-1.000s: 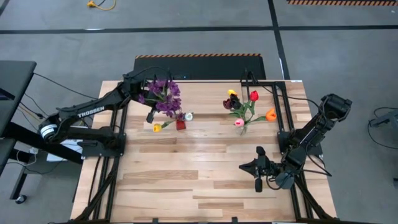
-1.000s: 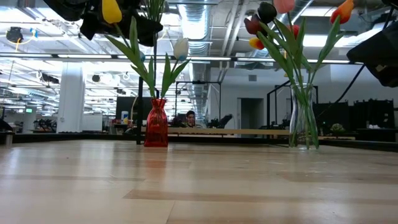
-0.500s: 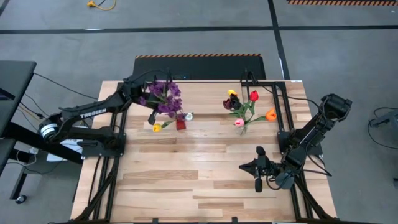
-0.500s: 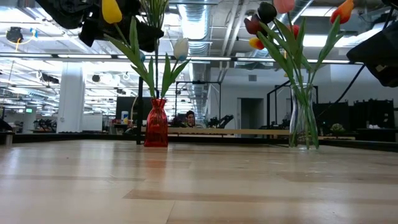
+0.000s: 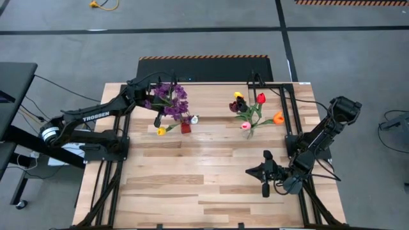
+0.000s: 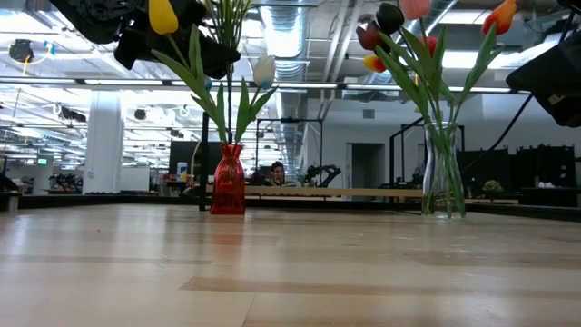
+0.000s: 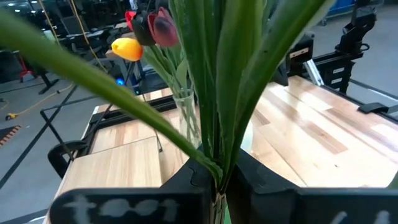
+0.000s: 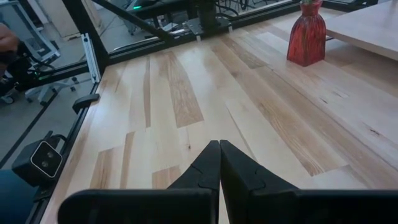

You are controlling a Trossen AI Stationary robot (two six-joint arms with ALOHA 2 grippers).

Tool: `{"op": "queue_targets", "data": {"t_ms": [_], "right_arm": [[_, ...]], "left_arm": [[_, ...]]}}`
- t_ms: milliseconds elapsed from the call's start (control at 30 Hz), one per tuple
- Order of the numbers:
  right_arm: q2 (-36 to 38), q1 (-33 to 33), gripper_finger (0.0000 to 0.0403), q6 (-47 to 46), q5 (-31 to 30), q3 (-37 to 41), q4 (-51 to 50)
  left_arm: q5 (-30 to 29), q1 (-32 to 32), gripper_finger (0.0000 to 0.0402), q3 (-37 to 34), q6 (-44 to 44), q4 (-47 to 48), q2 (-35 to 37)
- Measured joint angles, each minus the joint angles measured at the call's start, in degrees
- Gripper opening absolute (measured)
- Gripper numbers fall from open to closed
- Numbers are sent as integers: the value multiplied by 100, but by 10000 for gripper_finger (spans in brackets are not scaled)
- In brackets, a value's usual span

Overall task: Pick and place flowers into a vace then onto a shelf
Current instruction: Put the purple flowers into the red vase

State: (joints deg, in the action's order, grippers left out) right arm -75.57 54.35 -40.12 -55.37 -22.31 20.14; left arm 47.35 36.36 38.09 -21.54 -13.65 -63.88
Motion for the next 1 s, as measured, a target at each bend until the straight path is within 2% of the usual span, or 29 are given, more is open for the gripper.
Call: {"op": "queue_targets", "data": {"t_ms": [667,900,1000], "right_arm": [[0,0,0,0,2,0,0],[0,0,0,2,2,0,-2],[0,0,0,2,4,0,-2]], "left_arm": [[-17,-75,2,0,-124,54,0],[-573,-326,2,0,-221,43,0],[-625,-345,2,0,-225,32,0]]}}
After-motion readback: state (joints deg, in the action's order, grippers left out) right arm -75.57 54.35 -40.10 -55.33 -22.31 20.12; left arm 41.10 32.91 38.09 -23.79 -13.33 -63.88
